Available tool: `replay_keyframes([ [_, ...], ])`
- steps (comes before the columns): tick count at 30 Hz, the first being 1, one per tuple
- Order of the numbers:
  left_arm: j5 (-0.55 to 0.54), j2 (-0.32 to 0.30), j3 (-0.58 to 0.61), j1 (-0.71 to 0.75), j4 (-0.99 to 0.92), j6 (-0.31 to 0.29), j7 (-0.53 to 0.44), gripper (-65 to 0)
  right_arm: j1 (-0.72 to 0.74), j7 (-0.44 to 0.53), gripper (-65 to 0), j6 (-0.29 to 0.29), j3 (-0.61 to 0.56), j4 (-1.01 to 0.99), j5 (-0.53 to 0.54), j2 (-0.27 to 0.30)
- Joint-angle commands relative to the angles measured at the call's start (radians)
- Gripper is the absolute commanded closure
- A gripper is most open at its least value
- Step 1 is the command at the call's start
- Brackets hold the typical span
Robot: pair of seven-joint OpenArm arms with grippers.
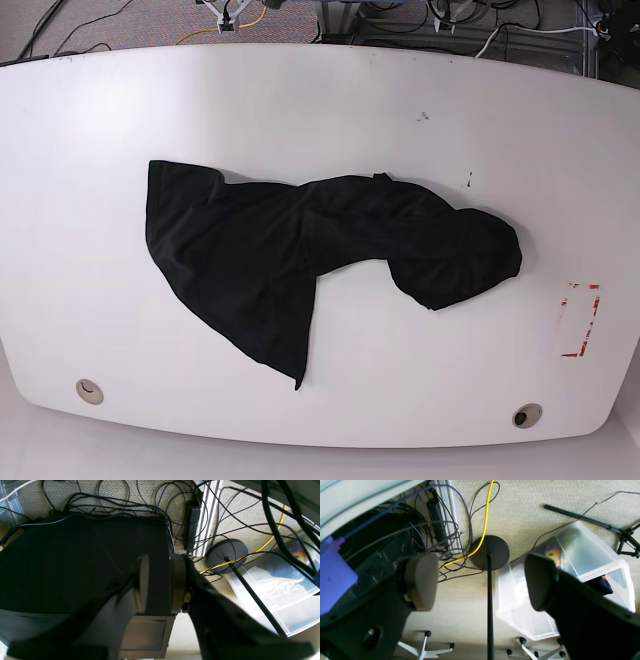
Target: Layout the t-shirt on the table in an organized manner, then fold the t-shirt properly
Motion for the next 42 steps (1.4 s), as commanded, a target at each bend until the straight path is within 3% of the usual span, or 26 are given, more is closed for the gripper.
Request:
replay_keyframes([
  [1, -0.003, 0.003, -0.003, 0.006, -0.001, 0.001, 0.005, -13.8, -0.004, -0.024, -51.1, 0.002, 0.004, 0.010, 0.002, 0.001],
  [27, -0.005, -0.002, -0.001, 0.002, 0.013, -0.003, 0.007, -13.6, 0.009, -0.014, -51.0, -0.002, -0.005, 0.013, 0.004, 0.004],
  [42, -0.003, -0.001, -0.001, 0.005, 0.019, -0.002, 0.008, -13.7, 0.006, 0.073, -51.2, -0.001, -0.002, 0.019, 0.006, 0.000],
])
